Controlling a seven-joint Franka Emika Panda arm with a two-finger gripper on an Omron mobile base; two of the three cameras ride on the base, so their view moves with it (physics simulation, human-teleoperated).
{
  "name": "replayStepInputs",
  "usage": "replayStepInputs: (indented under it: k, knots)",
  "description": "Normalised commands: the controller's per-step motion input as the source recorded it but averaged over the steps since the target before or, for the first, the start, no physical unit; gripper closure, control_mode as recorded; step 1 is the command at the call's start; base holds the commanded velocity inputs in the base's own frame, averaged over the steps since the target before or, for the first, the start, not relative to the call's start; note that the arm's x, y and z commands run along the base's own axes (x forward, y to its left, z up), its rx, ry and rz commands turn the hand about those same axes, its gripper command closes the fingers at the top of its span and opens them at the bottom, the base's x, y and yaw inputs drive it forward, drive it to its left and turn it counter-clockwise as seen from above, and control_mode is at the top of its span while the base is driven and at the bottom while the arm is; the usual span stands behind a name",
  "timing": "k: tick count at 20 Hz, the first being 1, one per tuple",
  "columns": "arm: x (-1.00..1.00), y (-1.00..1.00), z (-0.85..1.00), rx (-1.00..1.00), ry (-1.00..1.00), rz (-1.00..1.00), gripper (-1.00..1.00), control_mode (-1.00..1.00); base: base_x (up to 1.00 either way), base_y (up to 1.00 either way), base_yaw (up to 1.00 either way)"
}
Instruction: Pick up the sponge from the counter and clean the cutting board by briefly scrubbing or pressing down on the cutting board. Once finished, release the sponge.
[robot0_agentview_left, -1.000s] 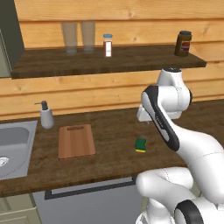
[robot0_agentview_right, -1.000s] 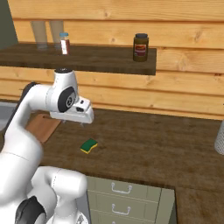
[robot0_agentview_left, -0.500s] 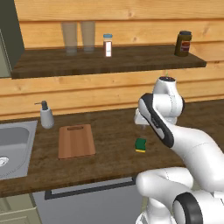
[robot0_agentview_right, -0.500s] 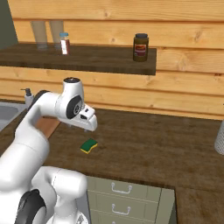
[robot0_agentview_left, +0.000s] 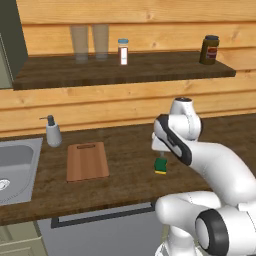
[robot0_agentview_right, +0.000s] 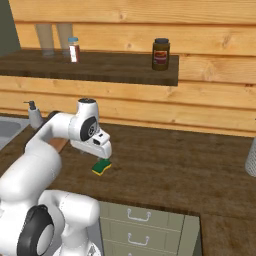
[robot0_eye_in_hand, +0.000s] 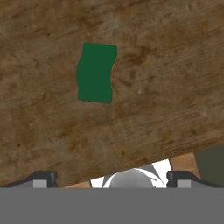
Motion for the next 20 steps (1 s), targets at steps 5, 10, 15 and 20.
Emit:
replayStepInputs:
  k: [5, 10, 15, 20]
  knots:
    - [0.04, 0.01, -0.35, 0.0, 0.02, -0.02, -1.0, -1.0, 0.0, 0.0, 0.0]
    - [0.17, 0.0, -0.24, 0.0, 0.0, 0.0, -1.0, -1.0, 0.0, 0.0, 0.0]
    - [0.3, 0.0, -0.21, 0.0, 0.0, 0.0, -1.0, -1.0, 0.0, 0.0, 0.0]
    - [0.33, 0.0, -0.24, 0.0, 0.0, 0.0, -1.0, -1.0, 0.0, 0.0, 0.0]
